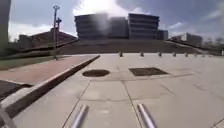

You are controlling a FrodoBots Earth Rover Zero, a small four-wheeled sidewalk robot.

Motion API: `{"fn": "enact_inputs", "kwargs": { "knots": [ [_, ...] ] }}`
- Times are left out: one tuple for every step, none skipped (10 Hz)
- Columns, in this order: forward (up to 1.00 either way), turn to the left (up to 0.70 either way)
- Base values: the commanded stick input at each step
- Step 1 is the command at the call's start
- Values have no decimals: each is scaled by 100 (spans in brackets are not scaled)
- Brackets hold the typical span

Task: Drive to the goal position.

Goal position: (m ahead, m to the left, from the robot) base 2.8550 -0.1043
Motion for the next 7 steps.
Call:
{"fn": "enact_inputs", "kwargs": {
  "knots": [
    [70, 0],
    [70, 0],
    [70, 0],
    [70, 0],
    [70, 0],
    [70, 0],
    [70, 0]
  ]
}}
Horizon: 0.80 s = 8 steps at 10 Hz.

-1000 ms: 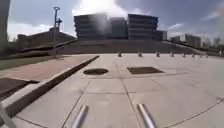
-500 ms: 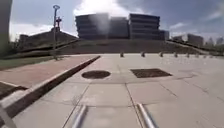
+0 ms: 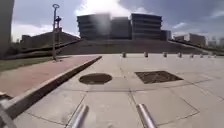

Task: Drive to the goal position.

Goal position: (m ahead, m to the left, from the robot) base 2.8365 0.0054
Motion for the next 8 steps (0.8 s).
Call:
{"fn": "enact_inputs", "kwargs": {
  "knots": [
    [70, 0],
    [70, -17],
    [70, -35],
    [70, -35],
    [70, -30],
    [70, -15],
    [70, 0],
    [70, 0]
  ]
}}
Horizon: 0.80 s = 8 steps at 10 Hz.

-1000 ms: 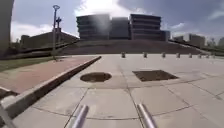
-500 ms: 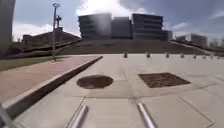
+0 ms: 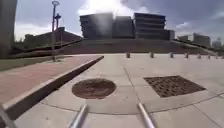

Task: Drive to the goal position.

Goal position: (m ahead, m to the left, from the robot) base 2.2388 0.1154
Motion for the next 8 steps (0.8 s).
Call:
{"fn": "enact_inputs", "kwargs": {
  "knots": [
    [70, 0],
    [70, 0],
    [70, 0],
    [70, 0],
    [70, 0],
    [70, 0],
    [70, 0],
    [70, 0]
  ]
}}
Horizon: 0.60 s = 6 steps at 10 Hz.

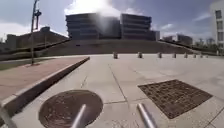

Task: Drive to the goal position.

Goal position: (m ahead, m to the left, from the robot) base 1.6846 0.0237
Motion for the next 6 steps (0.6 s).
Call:
{"fn": "enact_inputs", "kwargs": {
  "knots": [
    [70, 0],
    [70, 0],
    [70, 0],
    [70, 0],
    [70, 14],
    [70, 35]
  ]
}}
